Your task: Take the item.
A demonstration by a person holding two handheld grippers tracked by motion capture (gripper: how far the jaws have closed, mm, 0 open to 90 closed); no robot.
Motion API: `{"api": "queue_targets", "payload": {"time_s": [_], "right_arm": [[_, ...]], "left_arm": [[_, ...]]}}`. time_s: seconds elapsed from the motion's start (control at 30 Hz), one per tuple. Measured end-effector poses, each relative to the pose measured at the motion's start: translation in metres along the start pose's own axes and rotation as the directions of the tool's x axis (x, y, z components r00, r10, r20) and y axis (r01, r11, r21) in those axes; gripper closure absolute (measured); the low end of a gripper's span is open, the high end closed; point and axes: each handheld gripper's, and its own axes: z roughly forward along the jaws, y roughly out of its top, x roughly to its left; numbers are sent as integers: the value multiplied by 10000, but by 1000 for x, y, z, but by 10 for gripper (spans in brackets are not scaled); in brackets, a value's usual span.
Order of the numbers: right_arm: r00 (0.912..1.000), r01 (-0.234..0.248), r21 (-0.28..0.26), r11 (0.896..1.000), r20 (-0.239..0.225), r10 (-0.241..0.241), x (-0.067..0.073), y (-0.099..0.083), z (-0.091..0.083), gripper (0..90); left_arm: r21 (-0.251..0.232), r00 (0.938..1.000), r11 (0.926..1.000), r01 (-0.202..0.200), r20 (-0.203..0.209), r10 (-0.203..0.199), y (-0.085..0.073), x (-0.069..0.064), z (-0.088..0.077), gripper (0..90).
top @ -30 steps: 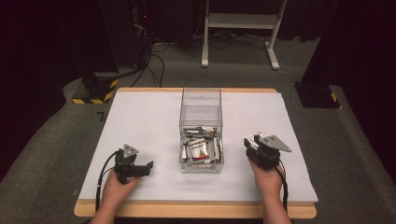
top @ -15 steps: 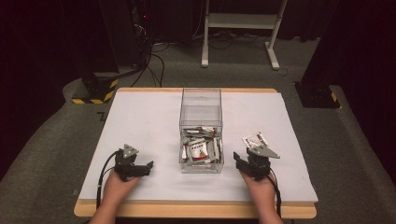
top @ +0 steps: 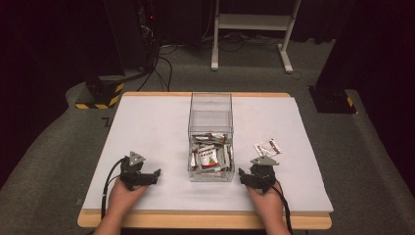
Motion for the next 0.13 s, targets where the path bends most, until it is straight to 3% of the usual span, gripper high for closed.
{"api": "queue_targets", "payload": {"time_s": [0.13], "right_arm": [[10000,-6,5,10000,-15,6,0,0,0,281]], "left_arm": [[1,10000,10000,-1,-3,1,0,0,0,71]]}}
